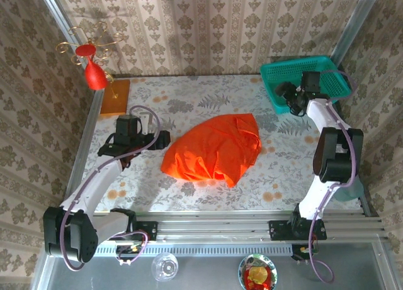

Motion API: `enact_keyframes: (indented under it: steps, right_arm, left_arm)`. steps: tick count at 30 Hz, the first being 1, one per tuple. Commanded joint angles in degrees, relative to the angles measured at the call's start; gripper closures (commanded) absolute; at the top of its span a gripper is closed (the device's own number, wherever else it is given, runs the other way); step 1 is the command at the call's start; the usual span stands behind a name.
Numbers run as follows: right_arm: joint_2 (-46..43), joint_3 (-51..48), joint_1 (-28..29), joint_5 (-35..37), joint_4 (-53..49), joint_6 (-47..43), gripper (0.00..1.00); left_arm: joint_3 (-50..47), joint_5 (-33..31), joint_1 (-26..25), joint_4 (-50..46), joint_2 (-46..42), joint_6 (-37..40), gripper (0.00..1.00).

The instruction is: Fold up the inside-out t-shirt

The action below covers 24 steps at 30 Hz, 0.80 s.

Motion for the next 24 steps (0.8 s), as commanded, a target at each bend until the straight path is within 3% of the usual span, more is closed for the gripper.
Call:
enact_keyframes:
  steps: [1,10,19,24]
  right_arm:
    - [4.28,3.86,0.14,-1.43,2.61,1.61,0.17]
    - [4.61,11.77,0.29,-7.31,2.03,-0.94,0.19]
    - [-4.52,15.98,3.45,-10.44,-13.38,-8.18,0.21]
    - [-8.02,14.03,10.16,-6.44,-24.95,-16.37,0.25]
  left_arm:
    - [-1.13,-0.79,-0.4,-1.18,-2.3,-1.41,0.02]
    - [-2.11,-1.16,-0.44,-2.76,-3.75,-2.04,0.03]
    - [0.03,-1.18,-0.61,-5.62,3.6,-2.19,0.11]
    - [0.88,-0.23,-0.96,-8.62,9.29,-2.13,0.22]
